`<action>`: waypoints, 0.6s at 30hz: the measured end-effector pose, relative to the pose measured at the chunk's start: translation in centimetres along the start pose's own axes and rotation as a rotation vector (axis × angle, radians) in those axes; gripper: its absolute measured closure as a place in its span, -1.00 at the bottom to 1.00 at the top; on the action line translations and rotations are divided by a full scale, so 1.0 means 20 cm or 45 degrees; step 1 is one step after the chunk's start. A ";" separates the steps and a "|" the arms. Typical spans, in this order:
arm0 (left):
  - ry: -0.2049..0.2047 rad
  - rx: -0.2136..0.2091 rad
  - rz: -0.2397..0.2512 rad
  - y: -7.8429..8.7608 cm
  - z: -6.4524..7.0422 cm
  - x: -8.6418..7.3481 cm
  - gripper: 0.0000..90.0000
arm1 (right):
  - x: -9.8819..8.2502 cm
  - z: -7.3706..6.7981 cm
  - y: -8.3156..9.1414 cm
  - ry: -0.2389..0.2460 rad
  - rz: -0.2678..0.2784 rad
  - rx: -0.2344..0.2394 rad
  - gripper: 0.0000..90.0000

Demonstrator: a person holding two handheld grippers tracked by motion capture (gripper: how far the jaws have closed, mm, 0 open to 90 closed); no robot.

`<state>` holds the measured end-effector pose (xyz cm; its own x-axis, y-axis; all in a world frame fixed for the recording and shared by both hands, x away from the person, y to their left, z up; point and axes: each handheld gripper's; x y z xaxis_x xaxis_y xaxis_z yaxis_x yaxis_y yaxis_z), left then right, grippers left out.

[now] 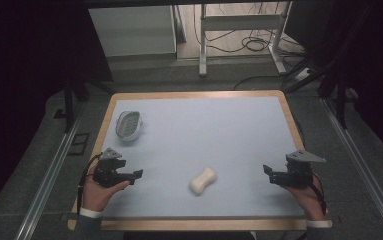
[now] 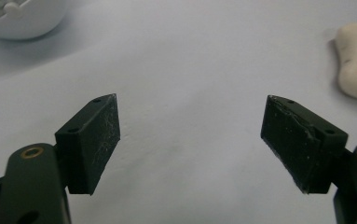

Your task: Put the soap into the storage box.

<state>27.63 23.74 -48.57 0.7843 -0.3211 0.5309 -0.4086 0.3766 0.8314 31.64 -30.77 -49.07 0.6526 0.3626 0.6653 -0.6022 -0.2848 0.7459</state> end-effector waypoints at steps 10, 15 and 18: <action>-0.043 -0.007 0.025 0.09 0.08 0.05 -0.54 | 0.01 -0.03 0.01 0.036 0.002 -0.048 -0.84; -0.086 -0.018 0.004 0.09 0.12 0.10 -0.53 | 0.01 -0.04 0.01 0.049 0.003 -0.032 -0.83; -0.114 -0.025 -0.012 0.08 0.15 0.13 -0.53 | 0.01 -0.04 0.02 0.045 0.005 -0.031 -0.83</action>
<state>27.59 20.98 -45.40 0.7429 -0.4003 0.5365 -0.3915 0.3903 0.8333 31.25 -30.01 -48.70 0.6339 0.3930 0.6661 -0.6158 -0.2647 0.7421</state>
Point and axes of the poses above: each handheld gripper's, and its own axes: y roughly backward along the jaws, x roughly out of its top, z roughly to its right, and after that the axes turned 13 degrees about -z, right-handed
